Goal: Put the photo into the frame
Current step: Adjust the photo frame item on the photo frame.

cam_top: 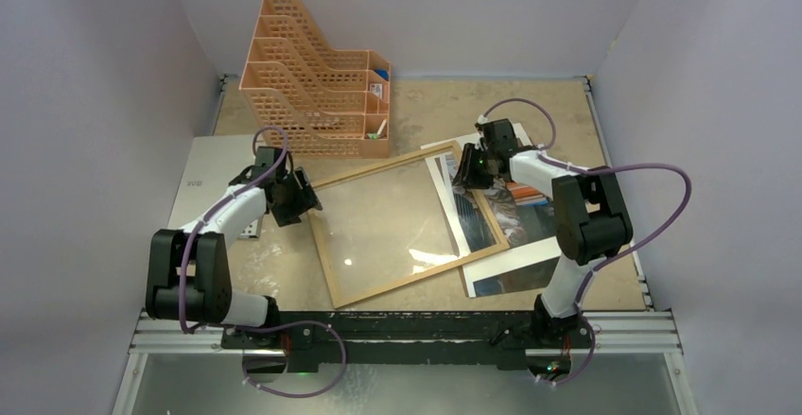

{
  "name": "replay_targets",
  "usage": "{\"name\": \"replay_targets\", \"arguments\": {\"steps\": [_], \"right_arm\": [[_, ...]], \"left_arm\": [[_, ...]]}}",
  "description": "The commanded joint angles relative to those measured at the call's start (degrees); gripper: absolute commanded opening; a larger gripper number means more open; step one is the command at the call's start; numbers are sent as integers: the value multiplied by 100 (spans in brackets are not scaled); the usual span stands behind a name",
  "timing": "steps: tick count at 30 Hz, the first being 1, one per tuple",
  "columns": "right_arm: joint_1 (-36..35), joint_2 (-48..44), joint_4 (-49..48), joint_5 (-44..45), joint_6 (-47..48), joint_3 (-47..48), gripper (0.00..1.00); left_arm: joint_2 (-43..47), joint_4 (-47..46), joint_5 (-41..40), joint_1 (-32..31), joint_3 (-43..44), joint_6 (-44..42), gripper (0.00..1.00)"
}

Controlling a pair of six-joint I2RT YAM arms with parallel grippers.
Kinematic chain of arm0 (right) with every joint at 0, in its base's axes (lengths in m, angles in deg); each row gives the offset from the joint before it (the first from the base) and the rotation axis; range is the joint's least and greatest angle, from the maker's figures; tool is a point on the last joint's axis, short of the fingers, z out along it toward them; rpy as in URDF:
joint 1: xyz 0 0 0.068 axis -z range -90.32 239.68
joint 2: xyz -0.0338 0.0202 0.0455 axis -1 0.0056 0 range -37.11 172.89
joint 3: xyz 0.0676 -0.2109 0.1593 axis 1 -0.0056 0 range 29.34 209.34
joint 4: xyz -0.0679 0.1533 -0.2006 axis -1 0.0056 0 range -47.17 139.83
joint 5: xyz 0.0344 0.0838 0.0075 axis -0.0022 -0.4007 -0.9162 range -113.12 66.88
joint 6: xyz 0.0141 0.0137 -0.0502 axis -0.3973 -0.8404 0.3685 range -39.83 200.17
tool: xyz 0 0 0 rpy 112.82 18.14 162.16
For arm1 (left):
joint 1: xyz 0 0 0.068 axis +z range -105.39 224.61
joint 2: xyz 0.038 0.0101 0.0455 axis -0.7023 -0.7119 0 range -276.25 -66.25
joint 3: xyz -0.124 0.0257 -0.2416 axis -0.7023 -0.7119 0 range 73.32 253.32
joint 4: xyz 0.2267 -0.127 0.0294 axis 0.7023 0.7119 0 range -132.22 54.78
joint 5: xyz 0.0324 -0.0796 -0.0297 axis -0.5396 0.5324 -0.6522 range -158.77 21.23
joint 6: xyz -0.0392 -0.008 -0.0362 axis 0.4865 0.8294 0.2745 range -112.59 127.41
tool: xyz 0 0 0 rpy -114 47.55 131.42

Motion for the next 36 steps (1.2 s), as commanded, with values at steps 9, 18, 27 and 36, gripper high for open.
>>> {"name": "replay_targets", "arguments": {"steps": [9, 18, 27, 36], "right_arm": [[0, -765, 72, 78, 152, 86, 45], [-70, -402, -622, -447, -150, 86, 48], [-240, 475, -186, -183, -230, 684, 49], [-223, 13, 349, 338, -266, 1125, 49]], "left_arm": [[13, -313, -86, 6, 387, -102, 63], [-295, -1028, -81, 3, 820, -474, 63], [-875, -1523, 37, 8, 1246, -1230, 63], [-1413, -1938, 619, 7, 1327, -1566, 61]]}}
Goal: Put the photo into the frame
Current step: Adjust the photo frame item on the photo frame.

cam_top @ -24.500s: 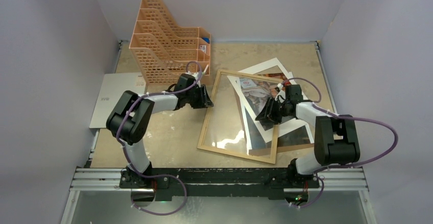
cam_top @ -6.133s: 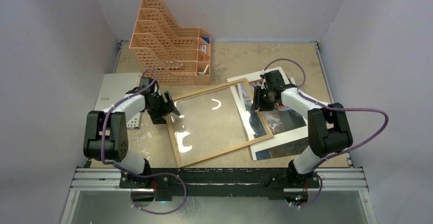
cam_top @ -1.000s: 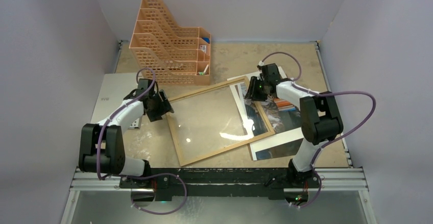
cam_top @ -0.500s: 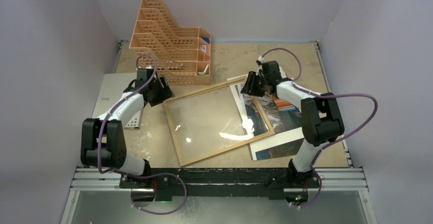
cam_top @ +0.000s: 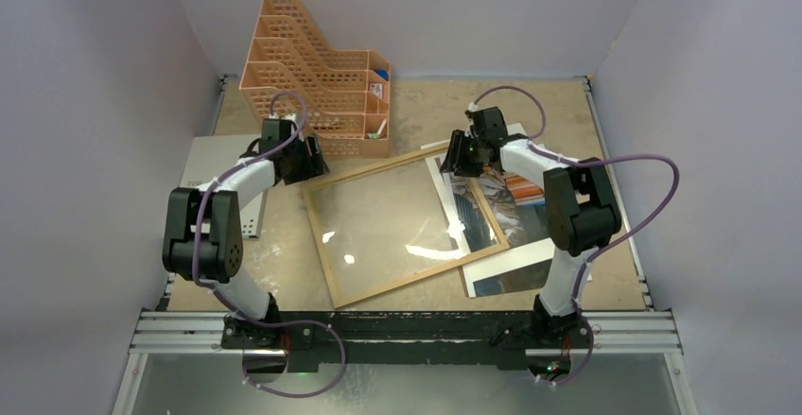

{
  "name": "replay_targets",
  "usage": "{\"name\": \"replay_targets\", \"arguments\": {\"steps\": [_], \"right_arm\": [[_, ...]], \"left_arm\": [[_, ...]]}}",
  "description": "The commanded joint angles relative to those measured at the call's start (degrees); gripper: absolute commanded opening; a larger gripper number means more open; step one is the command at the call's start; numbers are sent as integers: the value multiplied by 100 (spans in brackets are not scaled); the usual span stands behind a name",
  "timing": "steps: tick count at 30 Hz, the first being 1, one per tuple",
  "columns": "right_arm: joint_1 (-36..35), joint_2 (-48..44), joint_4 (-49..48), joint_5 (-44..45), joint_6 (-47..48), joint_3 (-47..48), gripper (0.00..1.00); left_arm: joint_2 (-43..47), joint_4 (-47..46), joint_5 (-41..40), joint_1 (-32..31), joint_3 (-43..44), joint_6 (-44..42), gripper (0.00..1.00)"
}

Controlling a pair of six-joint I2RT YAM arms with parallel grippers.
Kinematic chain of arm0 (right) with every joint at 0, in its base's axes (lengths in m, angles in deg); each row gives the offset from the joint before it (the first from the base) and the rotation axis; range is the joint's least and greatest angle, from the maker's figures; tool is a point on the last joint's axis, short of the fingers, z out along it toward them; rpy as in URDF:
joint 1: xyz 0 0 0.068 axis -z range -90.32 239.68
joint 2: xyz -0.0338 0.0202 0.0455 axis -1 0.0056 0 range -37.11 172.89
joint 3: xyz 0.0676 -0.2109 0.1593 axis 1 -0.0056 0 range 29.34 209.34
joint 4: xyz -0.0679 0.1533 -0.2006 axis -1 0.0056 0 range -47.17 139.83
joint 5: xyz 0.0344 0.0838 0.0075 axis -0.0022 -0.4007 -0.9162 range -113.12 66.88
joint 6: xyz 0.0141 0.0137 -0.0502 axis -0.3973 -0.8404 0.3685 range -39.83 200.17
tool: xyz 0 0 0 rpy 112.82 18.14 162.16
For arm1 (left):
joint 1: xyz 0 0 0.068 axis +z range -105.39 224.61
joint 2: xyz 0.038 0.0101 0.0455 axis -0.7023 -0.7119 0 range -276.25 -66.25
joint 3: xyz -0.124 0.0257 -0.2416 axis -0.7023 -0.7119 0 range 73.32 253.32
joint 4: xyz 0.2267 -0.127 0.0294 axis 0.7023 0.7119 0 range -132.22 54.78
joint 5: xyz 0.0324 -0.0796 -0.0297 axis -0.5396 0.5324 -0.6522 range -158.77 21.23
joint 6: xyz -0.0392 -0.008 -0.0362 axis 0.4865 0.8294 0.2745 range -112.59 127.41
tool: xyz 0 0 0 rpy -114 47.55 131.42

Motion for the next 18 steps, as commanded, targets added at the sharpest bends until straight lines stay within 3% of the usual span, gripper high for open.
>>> {"name": "replay_targets", "arguments": {"steps": [1, 5, 9, 13, 18], "right_arm": [[22, -603, 440, 728, -102, 347, 49], [275, -959, 666, 1351, -326, 227, 52], [841, -1381, 1090, 1399, -701, -223, 56], [1014, -1823, 1818, 1389, -843, -541, 70], [1020, -2108, 2553, 1009, -1055, -1091, 84]], "left_arm": [[13, -602, 336, 5, 45, -266, 61], [159, -942, 297, 5, -120, -313, 61], [-77, -802, 507, 5, 79, -421, 62], [-539, -390, 685, 5, 482, -457, 62], [-602, -525, 788, 5, 381, -424, 62]]}}
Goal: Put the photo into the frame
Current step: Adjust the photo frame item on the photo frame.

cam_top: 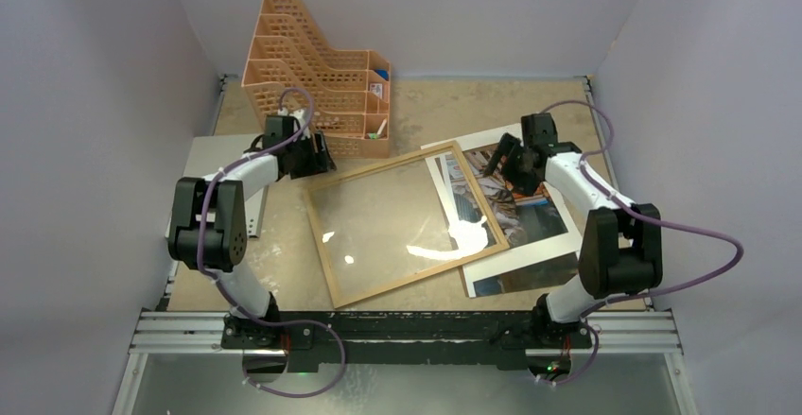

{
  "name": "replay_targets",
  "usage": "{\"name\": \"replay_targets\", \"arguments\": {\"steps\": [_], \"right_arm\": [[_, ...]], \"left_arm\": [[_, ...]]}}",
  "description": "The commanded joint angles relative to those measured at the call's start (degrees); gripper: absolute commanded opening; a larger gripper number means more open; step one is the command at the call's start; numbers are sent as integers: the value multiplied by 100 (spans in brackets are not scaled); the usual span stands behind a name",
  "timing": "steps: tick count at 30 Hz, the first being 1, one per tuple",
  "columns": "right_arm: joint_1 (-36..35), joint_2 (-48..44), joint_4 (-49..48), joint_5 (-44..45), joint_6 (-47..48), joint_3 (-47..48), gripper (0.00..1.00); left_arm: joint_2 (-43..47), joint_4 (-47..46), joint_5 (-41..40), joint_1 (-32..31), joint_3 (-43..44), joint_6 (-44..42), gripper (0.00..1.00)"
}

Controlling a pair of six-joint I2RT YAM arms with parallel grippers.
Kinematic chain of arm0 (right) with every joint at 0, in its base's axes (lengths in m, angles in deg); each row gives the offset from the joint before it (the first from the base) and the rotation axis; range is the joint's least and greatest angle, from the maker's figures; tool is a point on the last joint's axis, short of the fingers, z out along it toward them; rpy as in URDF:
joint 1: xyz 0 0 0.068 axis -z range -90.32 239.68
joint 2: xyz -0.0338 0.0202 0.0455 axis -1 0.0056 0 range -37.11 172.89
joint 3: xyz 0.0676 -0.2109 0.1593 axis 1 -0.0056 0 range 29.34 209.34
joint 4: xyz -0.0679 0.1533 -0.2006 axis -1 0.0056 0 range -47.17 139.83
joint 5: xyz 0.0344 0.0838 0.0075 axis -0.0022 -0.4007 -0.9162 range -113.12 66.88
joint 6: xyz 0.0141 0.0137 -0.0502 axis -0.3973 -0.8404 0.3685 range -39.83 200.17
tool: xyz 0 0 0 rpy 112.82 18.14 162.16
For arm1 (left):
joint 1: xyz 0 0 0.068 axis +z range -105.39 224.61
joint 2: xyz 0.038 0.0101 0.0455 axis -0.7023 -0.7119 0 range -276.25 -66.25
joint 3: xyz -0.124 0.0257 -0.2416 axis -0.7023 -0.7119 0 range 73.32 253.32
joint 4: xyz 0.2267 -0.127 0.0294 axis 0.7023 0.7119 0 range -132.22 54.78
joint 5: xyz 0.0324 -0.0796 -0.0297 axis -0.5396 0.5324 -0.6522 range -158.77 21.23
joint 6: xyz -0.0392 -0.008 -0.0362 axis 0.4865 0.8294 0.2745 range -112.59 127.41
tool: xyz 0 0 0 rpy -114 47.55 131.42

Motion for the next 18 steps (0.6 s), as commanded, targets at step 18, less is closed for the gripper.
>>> {"name": "replay_targets", "arguments": {"steps": [18], "right_arm": [[-91, -594, 1413, -986, -308, -1490, 95]], "left_arm": [[4, -461, 203, -1, -188, -239, 65]]}}
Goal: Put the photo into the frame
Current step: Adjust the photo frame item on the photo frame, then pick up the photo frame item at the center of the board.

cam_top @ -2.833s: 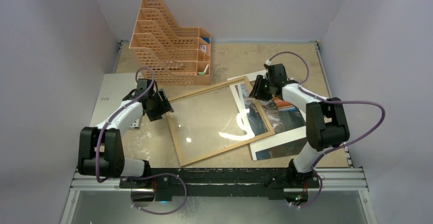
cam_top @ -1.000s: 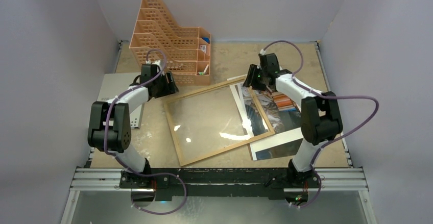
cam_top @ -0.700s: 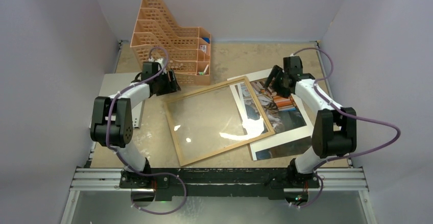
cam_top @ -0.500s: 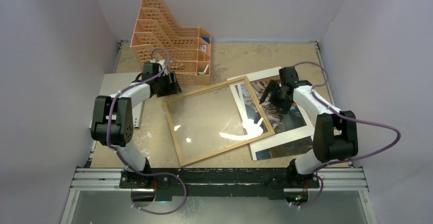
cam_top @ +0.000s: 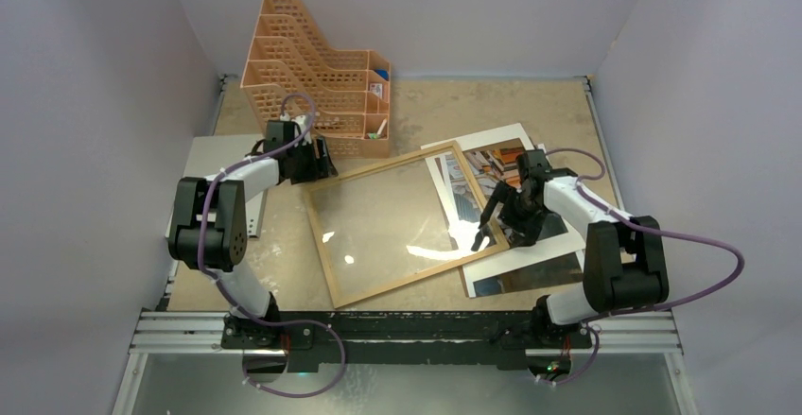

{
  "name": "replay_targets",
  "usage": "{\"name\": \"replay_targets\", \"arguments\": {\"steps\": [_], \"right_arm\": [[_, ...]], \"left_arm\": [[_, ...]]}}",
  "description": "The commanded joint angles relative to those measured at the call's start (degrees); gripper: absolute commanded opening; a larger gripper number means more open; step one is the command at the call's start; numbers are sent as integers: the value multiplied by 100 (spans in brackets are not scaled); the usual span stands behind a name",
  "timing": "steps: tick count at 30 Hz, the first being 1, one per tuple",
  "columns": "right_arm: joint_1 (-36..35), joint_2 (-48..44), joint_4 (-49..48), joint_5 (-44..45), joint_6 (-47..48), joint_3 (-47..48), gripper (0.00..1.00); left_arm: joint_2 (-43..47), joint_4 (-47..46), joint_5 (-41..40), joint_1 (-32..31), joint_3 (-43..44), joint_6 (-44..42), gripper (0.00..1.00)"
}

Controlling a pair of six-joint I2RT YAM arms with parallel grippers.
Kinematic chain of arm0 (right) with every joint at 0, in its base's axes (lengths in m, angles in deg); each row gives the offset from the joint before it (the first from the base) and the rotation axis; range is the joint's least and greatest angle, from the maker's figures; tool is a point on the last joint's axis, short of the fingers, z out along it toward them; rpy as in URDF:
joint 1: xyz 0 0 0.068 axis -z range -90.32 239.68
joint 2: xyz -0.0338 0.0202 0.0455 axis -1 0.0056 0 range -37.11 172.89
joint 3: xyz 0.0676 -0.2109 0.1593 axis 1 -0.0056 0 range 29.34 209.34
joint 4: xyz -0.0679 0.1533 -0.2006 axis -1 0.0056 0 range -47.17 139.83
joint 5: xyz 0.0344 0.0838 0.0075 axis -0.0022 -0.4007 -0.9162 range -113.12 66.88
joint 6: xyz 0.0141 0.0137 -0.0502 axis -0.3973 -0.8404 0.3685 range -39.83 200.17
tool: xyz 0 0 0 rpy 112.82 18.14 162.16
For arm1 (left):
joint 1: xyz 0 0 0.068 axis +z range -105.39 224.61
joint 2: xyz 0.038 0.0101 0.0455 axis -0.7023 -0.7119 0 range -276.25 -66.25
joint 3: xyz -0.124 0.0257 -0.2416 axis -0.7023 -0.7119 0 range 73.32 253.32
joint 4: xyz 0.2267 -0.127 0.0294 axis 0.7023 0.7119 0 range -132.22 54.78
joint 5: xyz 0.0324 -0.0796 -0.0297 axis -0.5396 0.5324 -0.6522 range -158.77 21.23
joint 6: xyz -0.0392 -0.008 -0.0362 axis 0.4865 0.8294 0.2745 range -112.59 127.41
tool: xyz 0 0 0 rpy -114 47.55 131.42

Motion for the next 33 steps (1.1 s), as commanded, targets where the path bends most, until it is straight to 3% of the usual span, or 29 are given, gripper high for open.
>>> {"name": "replay_targets", "arguments": {"steps": [1, 10, 19, 33], "right_arm": [[13, -28, 70, -314, 2, -52, 95], [21, 219, -359, -563, 134, 153, 93], [273, 811, -1006, 94, 142, 1224, 91], [478, 1674, -2400, 431, 51, 1818, 86]], "left_arm": [[10, -433, 72, 10, 31, -119, 65], [-110, -370, 122, 10, 57, -163, 65], [51, -195, 239, 10, -220, -31, 63], [362, -5, 678, -60, -665, 198, 59]]}}
